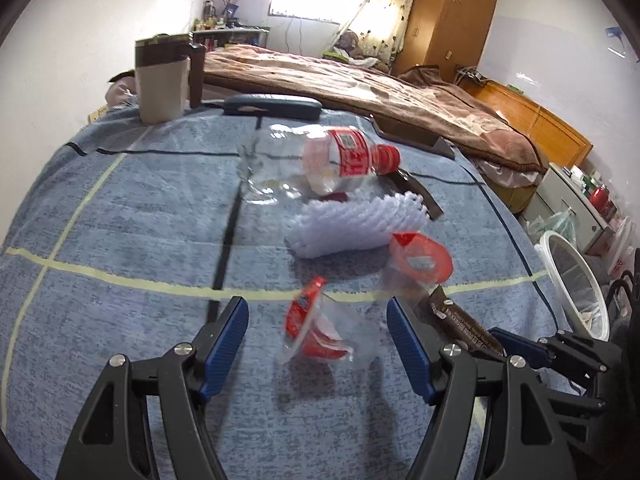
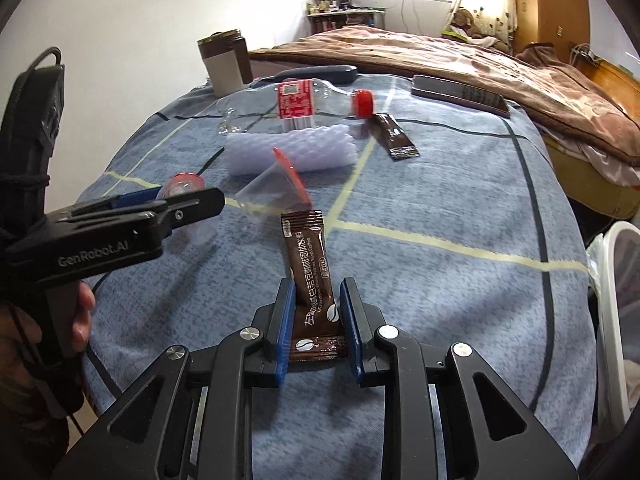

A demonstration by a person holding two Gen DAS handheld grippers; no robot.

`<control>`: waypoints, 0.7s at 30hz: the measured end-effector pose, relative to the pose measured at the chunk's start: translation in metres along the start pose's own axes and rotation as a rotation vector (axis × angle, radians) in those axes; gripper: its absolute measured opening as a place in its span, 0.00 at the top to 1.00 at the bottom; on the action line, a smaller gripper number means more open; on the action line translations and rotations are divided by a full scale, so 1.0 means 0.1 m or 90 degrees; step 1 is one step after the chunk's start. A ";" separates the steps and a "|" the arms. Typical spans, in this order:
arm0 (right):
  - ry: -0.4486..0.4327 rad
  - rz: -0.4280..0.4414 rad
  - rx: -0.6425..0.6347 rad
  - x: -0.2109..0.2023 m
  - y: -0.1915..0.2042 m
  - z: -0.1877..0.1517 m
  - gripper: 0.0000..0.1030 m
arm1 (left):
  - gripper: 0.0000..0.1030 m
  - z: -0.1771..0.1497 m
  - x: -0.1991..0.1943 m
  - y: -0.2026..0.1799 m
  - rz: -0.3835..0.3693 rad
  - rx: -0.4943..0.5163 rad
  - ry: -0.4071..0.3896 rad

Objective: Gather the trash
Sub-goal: 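Grasp the clear red-labeled plastic cup with the left tool while the right tool holds the wrapper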

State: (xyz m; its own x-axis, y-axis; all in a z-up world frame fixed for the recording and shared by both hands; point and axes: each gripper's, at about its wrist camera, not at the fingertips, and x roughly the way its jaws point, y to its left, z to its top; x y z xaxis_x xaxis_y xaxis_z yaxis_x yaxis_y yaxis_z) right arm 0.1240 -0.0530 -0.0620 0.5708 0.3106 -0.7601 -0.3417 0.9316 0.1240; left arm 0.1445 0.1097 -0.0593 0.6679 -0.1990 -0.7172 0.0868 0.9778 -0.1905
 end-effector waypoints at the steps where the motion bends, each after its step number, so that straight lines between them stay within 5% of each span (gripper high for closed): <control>1: -0.001 0.002 0.003 -0.01 -0.01 -0.01 0.76 | 0.29 -0.01 0.02 -0.01 0.003 0.000 0.007; 9: -0.009 0.002 0.019 -0.04 -0.07 -0.05 0.75 | 0.29 -0.04 0.05 0.00 0.015 -0.002 0.012; 16: -0.013 0.004 0.023 -0.07 -0.09 -0.07 0.75 | 0.50 -0.06 0.04 -0.02 0.019 0.008 0.010; 21: -0.016 0.004 0.026 -0.09 -0.11 -0.08 0.75 | 0.50 -0.07 0.00 -0.05 0.017 0.016 0.004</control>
State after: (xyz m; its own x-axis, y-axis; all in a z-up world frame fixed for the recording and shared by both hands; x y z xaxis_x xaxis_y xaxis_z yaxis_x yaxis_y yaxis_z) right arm 0.1168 -0.0672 -0.0613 0.5875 0.3204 -0.7431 -0.3151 0.9364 0.1545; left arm 0.1389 0.1047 -0.0634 0.6655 -0.1730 -0.7261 0.0870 0.9841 -0.1547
